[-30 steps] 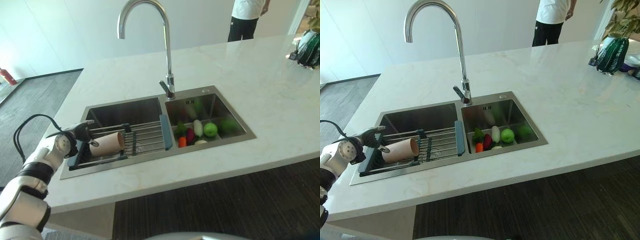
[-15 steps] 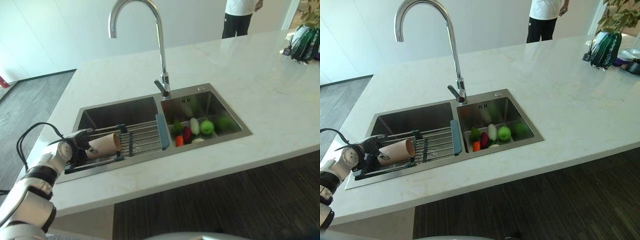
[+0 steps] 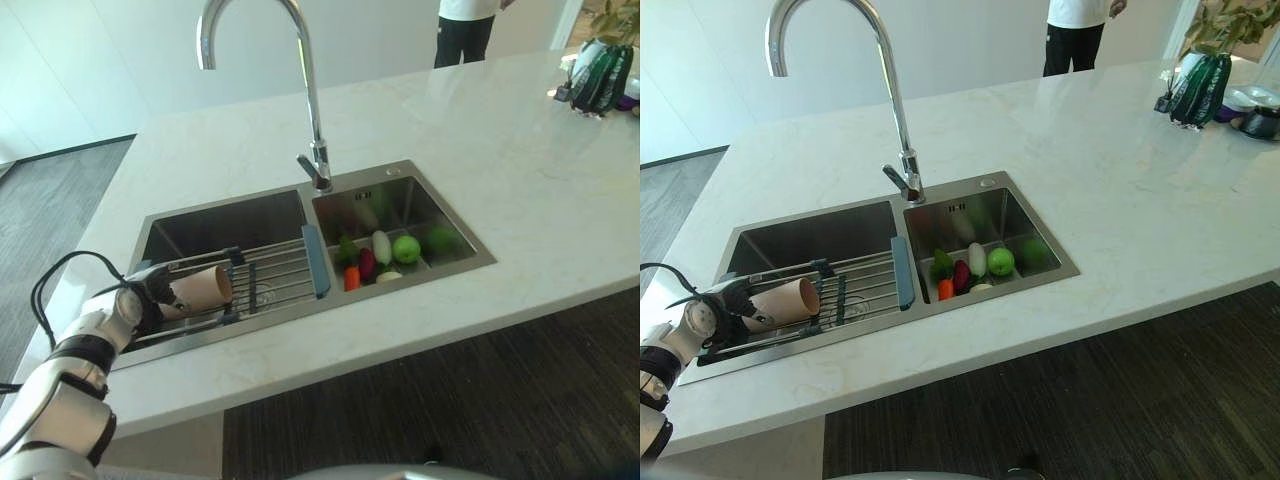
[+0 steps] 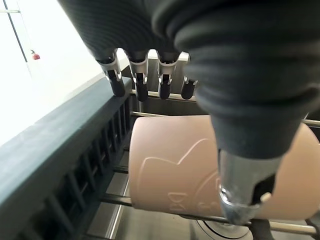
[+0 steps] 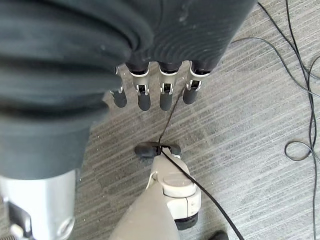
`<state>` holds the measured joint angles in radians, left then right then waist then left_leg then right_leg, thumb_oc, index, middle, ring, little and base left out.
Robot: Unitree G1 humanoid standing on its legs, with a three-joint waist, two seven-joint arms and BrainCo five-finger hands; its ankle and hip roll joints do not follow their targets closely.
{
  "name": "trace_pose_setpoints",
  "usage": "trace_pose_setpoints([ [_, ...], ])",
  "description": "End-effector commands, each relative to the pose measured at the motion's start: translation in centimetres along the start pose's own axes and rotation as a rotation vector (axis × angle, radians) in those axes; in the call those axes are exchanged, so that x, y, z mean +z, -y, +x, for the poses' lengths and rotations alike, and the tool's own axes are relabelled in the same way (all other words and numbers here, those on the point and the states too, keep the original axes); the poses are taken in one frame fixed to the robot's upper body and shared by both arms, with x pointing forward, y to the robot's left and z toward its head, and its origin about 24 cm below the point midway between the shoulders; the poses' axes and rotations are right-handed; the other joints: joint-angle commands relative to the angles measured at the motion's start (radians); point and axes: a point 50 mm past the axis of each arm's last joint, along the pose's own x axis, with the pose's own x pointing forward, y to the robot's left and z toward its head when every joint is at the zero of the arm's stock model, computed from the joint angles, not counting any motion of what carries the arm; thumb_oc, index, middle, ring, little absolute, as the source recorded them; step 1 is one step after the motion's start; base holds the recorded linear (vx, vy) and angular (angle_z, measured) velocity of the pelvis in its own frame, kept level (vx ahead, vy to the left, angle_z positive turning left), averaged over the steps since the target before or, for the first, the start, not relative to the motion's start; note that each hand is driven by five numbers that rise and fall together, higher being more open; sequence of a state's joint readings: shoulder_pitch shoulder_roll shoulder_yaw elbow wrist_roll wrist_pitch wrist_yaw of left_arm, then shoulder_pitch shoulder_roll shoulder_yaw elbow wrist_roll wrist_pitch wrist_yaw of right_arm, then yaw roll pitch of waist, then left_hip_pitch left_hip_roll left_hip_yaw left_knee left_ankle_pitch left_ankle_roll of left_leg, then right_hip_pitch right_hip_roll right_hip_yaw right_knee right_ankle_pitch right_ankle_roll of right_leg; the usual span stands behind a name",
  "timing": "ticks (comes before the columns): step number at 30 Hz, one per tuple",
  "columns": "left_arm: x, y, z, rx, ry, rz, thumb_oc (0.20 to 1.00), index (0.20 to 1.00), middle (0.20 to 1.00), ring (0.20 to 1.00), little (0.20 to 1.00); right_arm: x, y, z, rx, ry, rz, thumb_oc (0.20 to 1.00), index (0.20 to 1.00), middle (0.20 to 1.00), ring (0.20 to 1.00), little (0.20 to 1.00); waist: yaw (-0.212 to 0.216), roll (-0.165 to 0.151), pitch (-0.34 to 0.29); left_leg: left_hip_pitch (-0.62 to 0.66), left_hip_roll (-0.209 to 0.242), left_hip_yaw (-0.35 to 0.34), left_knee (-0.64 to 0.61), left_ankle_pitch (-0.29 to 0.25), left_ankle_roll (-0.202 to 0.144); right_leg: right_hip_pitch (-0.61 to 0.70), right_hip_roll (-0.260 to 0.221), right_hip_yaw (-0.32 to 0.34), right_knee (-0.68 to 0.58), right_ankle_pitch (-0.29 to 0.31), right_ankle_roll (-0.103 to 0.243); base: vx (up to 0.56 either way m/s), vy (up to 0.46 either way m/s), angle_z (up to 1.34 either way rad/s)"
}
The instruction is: Place the dishes in the dishwasher.
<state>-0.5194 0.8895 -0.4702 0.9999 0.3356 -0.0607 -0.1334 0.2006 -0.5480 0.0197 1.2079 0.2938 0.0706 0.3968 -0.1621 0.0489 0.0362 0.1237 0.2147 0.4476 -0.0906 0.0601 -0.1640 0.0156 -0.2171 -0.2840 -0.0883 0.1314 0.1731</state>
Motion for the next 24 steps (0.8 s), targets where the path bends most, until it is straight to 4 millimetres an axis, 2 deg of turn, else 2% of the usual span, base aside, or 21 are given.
trace_pose_setpoints([
  [1,-1.2,-2.5,-0.1,0.079,-0.079,-0.007,1.000,1.000,1.000,1.000,1.000,1.6,0.7,-0.2,-0.016,0.036,-0.020,1.000,1.000,1.000,1.000,1.000,-0.025,-0.016,0.018,-0.002,0.074,-0.039,0.003,0.024,-0.017,0.032,-0.071,0.015,0.001,0.005,0.089,0.00,0.009,-0.08],
  [7,-2.0,-1.1,-0.1,0.032,-0.128,-0.003,1.000,1.000,1.000,1.000,1.000,1.8,1.3,-0.4,-0.027,0.043,-0.037,1.000,1.000,1.000,1.000,1.000,-0.038,-0.016,0.022,0.000,0.076,-0.030,0.003,0.026,-0.018,0.024,-0.068,0.028,0.001,0.006,0.089,0.00,0.002,-0.01],
  [18,-2.6,1.1,0.1,-0.035,-0.200,0.052,1.000,1.000,1.000,1.000,1.000,3.6,2.4,-1.1,-0.042,0.103,-0.079,1.000,1.000,1.000,1.000,1.000,-0.056,-0.025,0.032,-0.004,0.085,-0.020,0.003,0.034,-0.024,0.009,-0.062,0.046,0.001,0.009,0.089,-0.01,0.002,-0.05],
  [19,-3.3,2.0,0.0,-0.081,-0.238,0.062,0.752,0.752,0.752,0.752,0.752,3.8,2.7,-1.2,-0.047,0.107,-0.082,1.000,1.000,1.000,1.000,1.000,-0.060,-0.027,0.031,-0.007,0.086,-0.018,0.003,0.035,-0.024,0.003,-0.060,0.052,0.001,0.010,0.089,-0.01,-0.006,-0.03],
  [20,-3.3,2.1,0.0,-0.087,-0.242,0.065,0.542,0.542,0.542,0.542,0.542,3.8,2.8,-1.3,-0.047,0.107,-0.083,1.000,1.000,1.000,1.000,1.000,-0.061,-0.027,0.031,-0.007,0.086,-0.018,0.003,0.035,-0.025,0.003,-0.060,0.052,0.001,0.010,0.089,0.00,0.000,0.00],
  [21,-3.7,2.8,-0.1,-0.108,-0.262,0.074,0.200,0.200,0.200,0.200,0.200,3.9,2.9,-1.3,-0.050,0.107,-0.090,1.000,1.000,1.000,1.000,1.000,-0.066,-0.028,0.034,-0.008,0.086,-0.017,0.003,0.036,-0.025,0.000,-0.059,0.057,0.001,0.010,0.089,0.00,0.000,0.00],
  [24,-4.2,3.6,-0.3,-0.145,-0.289,0.113,0.200,0.200,0.200,0.200,0.200,4.1,3.0,-1.4,-0.054,0.104,-0.108,1.000,1.000,1.000,1.000,1.000,-0.073,-0.028,0.034,-0.008,0.086,-0.013,0.003,0.037,-0.025,-0.003,-0.058,0.066,0.001,0.010,0.089,0.00,0.003,-0.01],
])
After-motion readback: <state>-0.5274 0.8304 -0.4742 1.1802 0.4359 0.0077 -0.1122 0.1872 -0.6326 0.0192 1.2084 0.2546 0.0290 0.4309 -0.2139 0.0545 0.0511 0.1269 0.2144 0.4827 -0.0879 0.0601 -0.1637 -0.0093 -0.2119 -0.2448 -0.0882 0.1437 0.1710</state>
